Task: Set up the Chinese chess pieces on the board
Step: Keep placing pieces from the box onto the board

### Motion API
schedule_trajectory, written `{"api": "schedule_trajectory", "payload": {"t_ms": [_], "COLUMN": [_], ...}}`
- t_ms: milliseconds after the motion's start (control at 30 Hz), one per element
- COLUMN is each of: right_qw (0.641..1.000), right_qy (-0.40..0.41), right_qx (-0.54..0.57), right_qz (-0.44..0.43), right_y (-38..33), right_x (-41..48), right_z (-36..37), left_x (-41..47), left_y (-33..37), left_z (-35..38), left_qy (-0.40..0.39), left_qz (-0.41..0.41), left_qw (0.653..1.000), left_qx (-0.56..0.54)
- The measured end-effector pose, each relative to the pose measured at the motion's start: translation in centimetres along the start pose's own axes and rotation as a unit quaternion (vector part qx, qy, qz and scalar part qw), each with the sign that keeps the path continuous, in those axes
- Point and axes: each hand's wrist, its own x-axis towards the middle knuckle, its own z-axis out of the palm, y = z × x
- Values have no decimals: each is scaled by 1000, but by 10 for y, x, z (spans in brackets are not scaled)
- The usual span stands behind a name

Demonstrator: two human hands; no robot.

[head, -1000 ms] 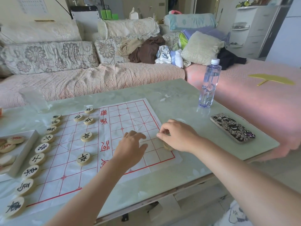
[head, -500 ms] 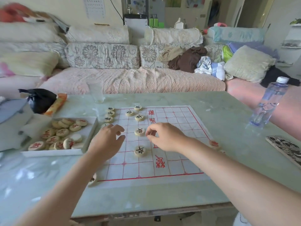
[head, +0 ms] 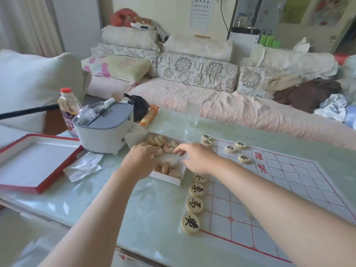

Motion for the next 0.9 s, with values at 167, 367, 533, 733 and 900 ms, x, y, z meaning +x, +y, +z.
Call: {"api": "schedule_trajectory", "payload": {"t_ms": [167, 367, 533, 733, 900], "right_qw": [997, 997, 984, 944, 931], "right_qy": [-66, -66, -53, -19, 4], "right_qx": [-21, -12, 173, 327, 362], "right_qz": [-28, -45, -10, 49, 50], "right_y": [-16, -19, -11, -13, -13], "right_x": [32, 42, 44, 39, 37], "right_z": [15, 26, 23, 21, 25], "left_x": [4, 2, 3, 2, 3], "left_y": [-21, -23, -13, 0, -1], "left_z": [0, 2, -4, -10, -12], "left_qy": [-34, -52, -26, -20, 13], "left_qz": [-8, 10, 30, -19, -28], "left_qw": [999, 998, 998, 991, 986], "left_qx": [-17, -26, -50, -134, -161]}}
